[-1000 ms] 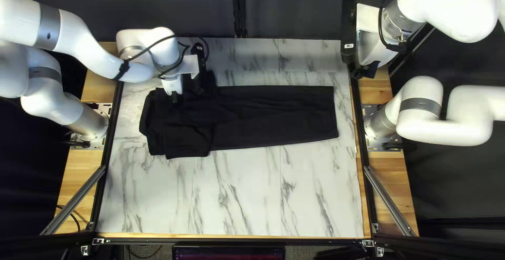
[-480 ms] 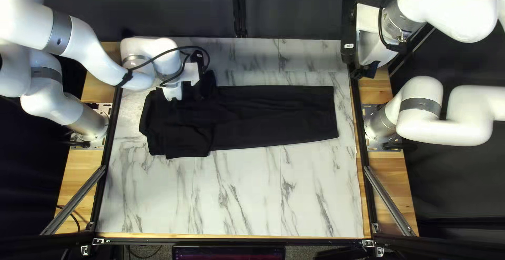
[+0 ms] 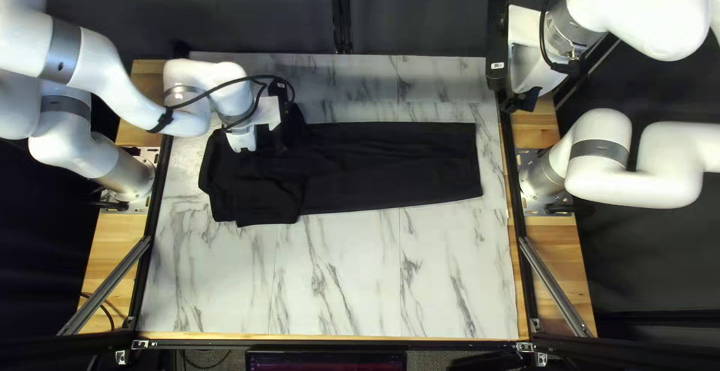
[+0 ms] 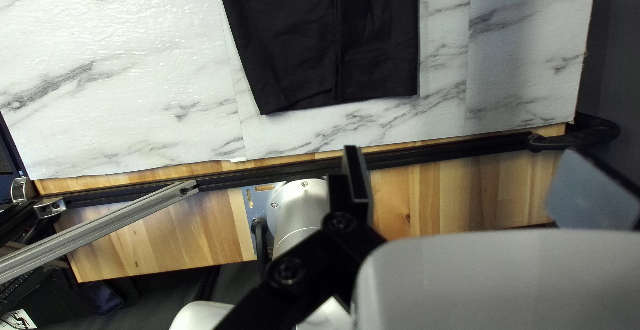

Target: Fold t-shirt

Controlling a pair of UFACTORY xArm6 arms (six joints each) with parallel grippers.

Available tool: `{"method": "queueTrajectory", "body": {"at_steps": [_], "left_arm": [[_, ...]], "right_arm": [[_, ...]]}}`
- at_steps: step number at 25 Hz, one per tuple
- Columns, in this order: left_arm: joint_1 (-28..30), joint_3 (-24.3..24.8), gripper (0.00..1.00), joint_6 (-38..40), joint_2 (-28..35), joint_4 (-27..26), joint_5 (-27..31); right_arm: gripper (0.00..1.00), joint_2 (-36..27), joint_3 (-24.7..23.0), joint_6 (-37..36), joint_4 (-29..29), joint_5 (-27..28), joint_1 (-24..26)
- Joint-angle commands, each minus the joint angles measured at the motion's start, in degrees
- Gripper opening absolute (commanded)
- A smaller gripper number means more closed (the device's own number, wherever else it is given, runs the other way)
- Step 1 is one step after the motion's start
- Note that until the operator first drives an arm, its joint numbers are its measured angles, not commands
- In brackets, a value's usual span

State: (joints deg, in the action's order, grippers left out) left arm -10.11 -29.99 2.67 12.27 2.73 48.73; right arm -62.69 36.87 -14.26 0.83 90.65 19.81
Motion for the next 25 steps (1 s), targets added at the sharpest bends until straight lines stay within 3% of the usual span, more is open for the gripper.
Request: {"method": "queueTrajectory", "body": {"at_steps": [1,3,6,7,9,14,19,21,25], "left_arm": [[2.5,-0.1,0.00,1.8,-0.2,0.0,-0.8],[4.3,-0.1,0.00,2.8,-1.3,-0.2,-2.1],[5.9,0.4,0.09,3.4,-2.9,-0.5,-4.3],[6.2,0.7,0.34,3.1,-4.1,-0.8,-5.8],[5.9,1.3,1.00,1.8,-5.0,-1.5,-7.1],[4.6,0.4,1.00,-0.6,-2.0,-1.7,-3.7],[3.0,-5.1,1.00,-2.4,1.6,0.1,4.0],[1.6,-8.1,1.00,-4.3,0.6,0.8,5.4],[-3.2,-14.6,1.00,-13.7,-8.8,-1.5,1.1]], "right_arm": [[1.00,0.0,0.0,0.0,0.0,0.0,0.0],[1.00,0.0,0.0,0.0,0.0,0.0,0.0],[1.00,0.0,0.0,0.0,0.0,0.0,0.0],[1.00,0.0,0.0,0.0,0.0,0.0,0.0],[1.00,0.0,0.0,0.0,0.0,0.0,0.0],[1.00,0.0,0.0,0.0,0.0,0.0,0.0],[1.00,0.0,0.0,0.0,0.0,0.0,0.0],[1.00,0.0,0.0,0.0,0.0,0.0,0.0],[1.00,0.0,0.0,0.0,0.0,0.0,0.0]]}}
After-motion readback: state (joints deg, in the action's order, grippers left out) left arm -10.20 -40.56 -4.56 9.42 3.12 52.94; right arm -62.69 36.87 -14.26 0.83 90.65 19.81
